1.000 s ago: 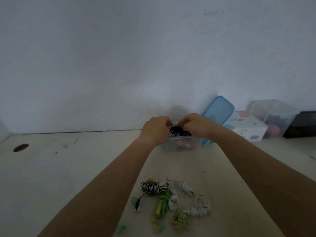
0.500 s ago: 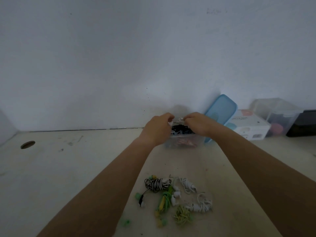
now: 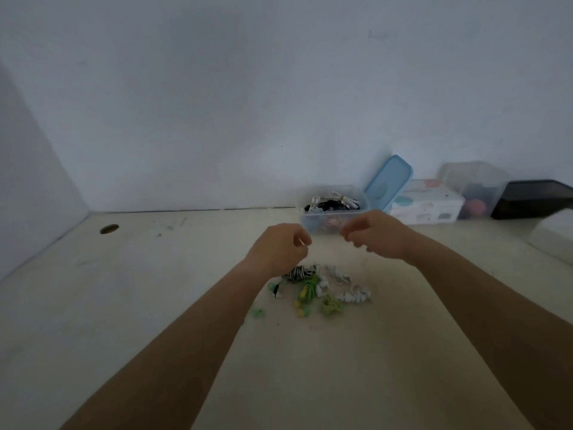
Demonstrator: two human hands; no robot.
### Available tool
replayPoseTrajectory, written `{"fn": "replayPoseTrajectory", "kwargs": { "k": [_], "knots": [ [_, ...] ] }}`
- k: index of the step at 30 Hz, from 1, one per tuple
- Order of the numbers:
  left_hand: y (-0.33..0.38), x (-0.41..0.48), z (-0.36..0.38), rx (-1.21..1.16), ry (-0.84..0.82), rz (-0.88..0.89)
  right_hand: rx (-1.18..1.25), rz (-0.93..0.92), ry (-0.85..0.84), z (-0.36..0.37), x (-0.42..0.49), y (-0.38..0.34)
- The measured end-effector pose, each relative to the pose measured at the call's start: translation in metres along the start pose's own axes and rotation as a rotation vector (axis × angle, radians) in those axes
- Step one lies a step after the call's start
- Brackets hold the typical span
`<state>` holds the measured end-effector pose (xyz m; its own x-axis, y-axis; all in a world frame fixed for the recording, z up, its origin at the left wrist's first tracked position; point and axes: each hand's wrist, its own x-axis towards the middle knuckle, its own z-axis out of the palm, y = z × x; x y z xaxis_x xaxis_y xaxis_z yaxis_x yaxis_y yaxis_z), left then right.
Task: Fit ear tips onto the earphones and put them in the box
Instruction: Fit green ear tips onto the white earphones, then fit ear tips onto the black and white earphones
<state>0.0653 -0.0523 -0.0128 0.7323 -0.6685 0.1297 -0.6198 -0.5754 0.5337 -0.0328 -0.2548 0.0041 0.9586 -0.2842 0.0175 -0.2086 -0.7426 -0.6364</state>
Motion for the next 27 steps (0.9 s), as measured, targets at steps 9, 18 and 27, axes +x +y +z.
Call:
{"fn": "replayPoseTrajectory", "kwargs": {
  "k": [9,18,27],
  "knots": [
    [-0.004,-0.054,0.02,-0.059,0.04,-0.016,-0.165,0.025,0.054,0.055,-0.036,0.003],
    [-0.012,-0.062,0.017,-0.182,0.067,-0.026,0.287,-0.039,0.216,0.027,-0.042,-0.026],
    [0.019,-0.081,-0.001,-0.995,-0.003,-0.19,0.58,-0.07,0.036,0.016,-0.063,-0.061]
  ]
}}
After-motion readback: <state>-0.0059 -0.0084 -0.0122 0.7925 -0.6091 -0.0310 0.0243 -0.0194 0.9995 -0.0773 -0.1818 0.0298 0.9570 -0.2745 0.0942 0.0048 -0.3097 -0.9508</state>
